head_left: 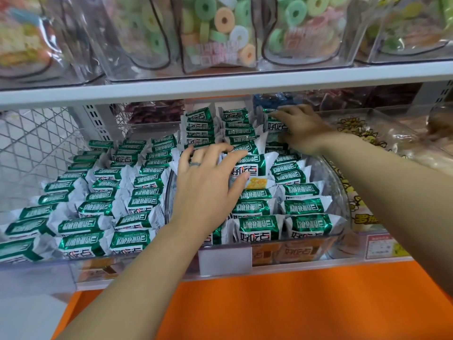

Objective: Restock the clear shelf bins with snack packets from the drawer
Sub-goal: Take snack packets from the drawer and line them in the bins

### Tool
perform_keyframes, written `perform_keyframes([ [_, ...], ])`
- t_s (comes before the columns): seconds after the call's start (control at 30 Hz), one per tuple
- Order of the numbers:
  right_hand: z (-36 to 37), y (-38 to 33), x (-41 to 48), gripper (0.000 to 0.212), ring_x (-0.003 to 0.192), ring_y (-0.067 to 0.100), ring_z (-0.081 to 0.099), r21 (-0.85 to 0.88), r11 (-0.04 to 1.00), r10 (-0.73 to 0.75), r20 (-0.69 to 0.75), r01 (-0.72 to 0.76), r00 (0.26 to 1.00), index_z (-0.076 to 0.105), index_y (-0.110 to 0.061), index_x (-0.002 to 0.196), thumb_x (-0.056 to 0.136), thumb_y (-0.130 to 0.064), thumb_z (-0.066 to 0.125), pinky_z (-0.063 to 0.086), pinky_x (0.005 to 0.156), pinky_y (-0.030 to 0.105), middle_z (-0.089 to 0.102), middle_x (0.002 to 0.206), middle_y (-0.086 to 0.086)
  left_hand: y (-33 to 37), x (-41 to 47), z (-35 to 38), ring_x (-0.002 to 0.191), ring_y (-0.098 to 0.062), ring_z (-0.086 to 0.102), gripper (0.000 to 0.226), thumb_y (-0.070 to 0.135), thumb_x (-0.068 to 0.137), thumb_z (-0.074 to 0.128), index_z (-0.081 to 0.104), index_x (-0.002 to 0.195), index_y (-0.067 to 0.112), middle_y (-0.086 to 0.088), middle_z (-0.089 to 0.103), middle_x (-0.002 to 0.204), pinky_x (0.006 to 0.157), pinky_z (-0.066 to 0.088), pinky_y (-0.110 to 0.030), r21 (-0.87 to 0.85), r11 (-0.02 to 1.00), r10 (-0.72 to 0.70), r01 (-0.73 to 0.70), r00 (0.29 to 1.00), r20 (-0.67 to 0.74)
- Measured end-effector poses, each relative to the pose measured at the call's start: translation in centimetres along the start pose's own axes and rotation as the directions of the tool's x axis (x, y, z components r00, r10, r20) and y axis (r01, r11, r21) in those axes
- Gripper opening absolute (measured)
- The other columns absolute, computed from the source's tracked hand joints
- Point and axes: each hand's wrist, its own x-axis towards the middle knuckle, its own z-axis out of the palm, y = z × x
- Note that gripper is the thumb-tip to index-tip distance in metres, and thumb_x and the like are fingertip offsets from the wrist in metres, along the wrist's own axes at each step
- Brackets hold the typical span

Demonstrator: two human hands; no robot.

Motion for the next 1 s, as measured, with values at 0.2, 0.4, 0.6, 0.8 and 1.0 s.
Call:
perform_keyframes([
  [0.2, 0.5, -1.1, 0.8, 0.068, 0.147, 0.026, -0.005, -0.121, 0.986, 0.124, 0.042, -0.118, 0.991, 0.005, -0.038, 0.151, 0.096, -0.016, 0.039, -0.006, 0.117, 0.051, 0.007, 0.161, -0.004, 0.0, 0.0, 0.0, 0.111, -0.022, 0.055, 0.044, 0.049, 0.089, 0.037, 0.058, 0.124, 0.033, 0.005, 0.058, 0.122, 0.109, 0.026, -0.050, -0.004, 1.000, -0.003, 0.003, 1.000, 0.003],
  [0.4, -0.4, -2.0, -0.7, 0.074, 0.146, 0.030, 0.011, -0.043, 0.997, 0.066, -0.049, -0.068, 0.997, 0.021, -0.029, 0.151, 0.090, 0.007, 0.043, 0.010, 0.119, 0.048, 0.025, 0.156, 0.007, -0.1, 0.0, 0.1, 0.110, -0.021, 0.055, 0.043, 0.049, 0.090, 0.038, 0.059, 0.124, 0.032, 0.005, 0.058, 0.122, 0.109, 0.026, -0.049, -0.003, 1.000, 0.000, 0.000, 1.000, -0.005],
  [0.6, -0.9, -1.5, -0.8, 0.069, 0.146, 0.030, 0.012, -0.057, 0.998, 0.037, -0.091, -0.042, 0.995, 0.031, -0.026, 0.148, 0.089, 0.006, 0.046, 0.012, 0.118, 0.048, 0.024, 0.157, 0.001, -0.1, 0.0, 0.2, 0.111, -0.021, 0.055, 0.043, 0.049, 0.090, 0.038, 0.059, 0.124, 0.032, 0.006, 0.058, 0.122, 0.110, 0.025, -0.049, -0.004, 1.000, -0.003, 0.003, 1.000, -0.003],
  [0.8, -0.2, -1.5, -1.8, 0.065, 0.139, 0.033, 0.022, -0.210, 0.976, 0.017, -0.217, -0.064, 0.976, 0.033, -0.015, 0.147, 0.087, 0.001, 0.053, 0.031, 0.108, 0.047, 0.022, 0.156, 0.008, -0.1, -0.1, 0.1, 0.110, -0.021, 0.056, 0.044, 0.050, 0.090, 0.036, 0.059, 0.123, 0.032, 0.005, 0.058, 0.122, 0.109, 0.025, -0.049, -0.002, 1.000, 0.001, -0.001, 1.000, -0.002],
  [1.0, -0.1, -3.2, -2.2, 0.078, 0.138, 0.034, 0.032, -0.281, 0.960, 0.052, 0.151, -0.008, 0.987, 0.002, -0.011, 0.153, 0.086, 0.009, 0.038, 0.033, 0.109, 0.041, -0.011, 0.160, 0.007, -0.1, -0.1, 0.2, 0.110, -0.021, 0.056, 0.042, 0.048, 0.090, 0.039, 0.060, 0.123, 0.032, 0.005, 0.059, 0.121, 0.110, 0.025, -0.049, -0.004, 1.000, 0.002, -0.002, 1.000, -0.008],
])
